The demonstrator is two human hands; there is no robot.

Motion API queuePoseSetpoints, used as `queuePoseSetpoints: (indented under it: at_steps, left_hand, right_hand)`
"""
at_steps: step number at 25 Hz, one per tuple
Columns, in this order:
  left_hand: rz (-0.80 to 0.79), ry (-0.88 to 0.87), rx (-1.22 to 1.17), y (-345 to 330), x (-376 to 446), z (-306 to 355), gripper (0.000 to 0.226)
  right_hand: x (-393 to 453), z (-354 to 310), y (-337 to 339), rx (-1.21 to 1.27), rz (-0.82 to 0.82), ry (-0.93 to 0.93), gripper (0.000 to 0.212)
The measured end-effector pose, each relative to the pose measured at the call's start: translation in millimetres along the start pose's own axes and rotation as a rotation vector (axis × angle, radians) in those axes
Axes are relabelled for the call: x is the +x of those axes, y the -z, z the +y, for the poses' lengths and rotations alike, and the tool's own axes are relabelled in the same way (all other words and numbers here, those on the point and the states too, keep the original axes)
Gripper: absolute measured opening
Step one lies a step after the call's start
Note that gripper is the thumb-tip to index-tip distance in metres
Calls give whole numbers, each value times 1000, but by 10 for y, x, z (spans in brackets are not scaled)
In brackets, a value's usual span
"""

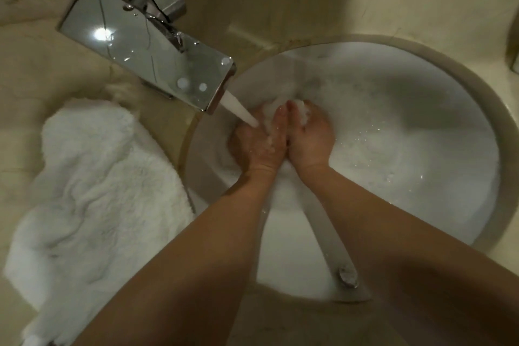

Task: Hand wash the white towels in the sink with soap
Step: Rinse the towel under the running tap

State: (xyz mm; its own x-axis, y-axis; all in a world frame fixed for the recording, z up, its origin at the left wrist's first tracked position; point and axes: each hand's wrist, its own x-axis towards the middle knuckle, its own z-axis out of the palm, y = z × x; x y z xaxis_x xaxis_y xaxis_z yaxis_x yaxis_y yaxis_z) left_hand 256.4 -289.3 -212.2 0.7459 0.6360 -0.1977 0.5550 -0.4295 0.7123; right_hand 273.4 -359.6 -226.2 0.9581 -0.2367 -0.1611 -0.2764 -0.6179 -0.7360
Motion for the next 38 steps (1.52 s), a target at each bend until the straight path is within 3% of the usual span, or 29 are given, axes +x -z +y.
queuePoseSetpoints:
  at_steps: [6,9,11,14,17,19,21,23,25,28,32,35,38]
  left_hand:
    - [-137,45,173,-53,104,-89,38]
    - [-122,110,76,-64,118,-70,62]
    - [-187,76,120,0,97,22,63]
    - [-237,-14,78,140,76,49,49]
    - [-176,-97,134,216,-20,25,71]
    - [-136,54,167,201,-91,100,91]
    - [-242,263,-49,305,-121,252,97]
    - [-398,438,-352,424,-112,398,63]
    - [-443,471,-554,547,-110,471,31]
    - [-344,421,-640,617,-94,454,46]
    - [12,147,-367,610,-39,386,82]
    - [-13,75,-190,647,-30,348,88]
    - [-55,79,-105,609,-48,277,69]
  right_hand:
    - [103,-31,51,-146,-24,46,77]
    - [123,-58,57,-176,-63,-2,55]
    - [88,-81,89,-102,-53,-79,43]
    - [-9,-130,137,5,-2,-140,37]
    - [-83,-182,191,85,21,-188,35]
    - [-104,-207,237,182,78,-191,36]
    - [-101,-254,321,301,117,-179,41]
    - [-65,-309,417,406,110,-181,45]
    - [-28,-379,481,499,82,-195,40]
    - [-3,-421,465,563,-14,-181,29]
    - [-37,-417,355,372,-121,-141,29]
    - [-80,-450,402,461,-225,-194,33]
    - [-133,-439,357,525,-366,-307,52]
